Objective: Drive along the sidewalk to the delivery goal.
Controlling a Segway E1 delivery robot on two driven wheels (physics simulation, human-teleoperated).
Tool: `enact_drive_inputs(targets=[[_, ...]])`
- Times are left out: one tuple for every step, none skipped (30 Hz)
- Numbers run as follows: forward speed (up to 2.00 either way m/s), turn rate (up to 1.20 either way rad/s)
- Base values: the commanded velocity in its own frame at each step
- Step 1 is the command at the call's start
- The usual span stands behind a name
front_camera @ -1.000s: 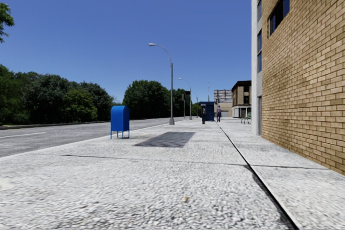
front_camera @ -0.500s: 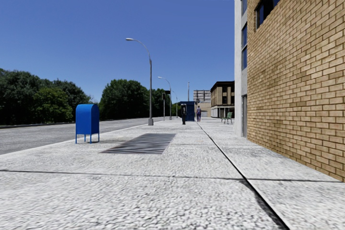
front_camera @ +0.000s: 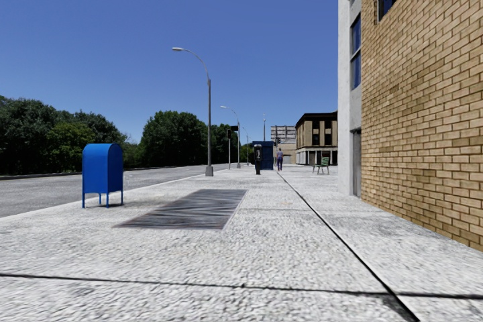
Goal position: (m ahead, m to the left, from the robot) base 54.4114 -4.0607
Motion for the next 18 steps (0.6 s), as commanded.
enact_drive_inputs(targets=[[1.48,0.00],[1.48,0.00],[1.48,0.00],[1.48,0.00],[1.48,0.00],[1.48,0.00],[1.48,0.00],[1.48,0.00],[1.48,0.00],[1.48,0.00],[1.48,0.00],[1.48,0.00],[1.48,0.00],[1.48,0.00],[1.48,0.00],[1.48,0.00],[1.48,0.00],[1.48,0.00]])
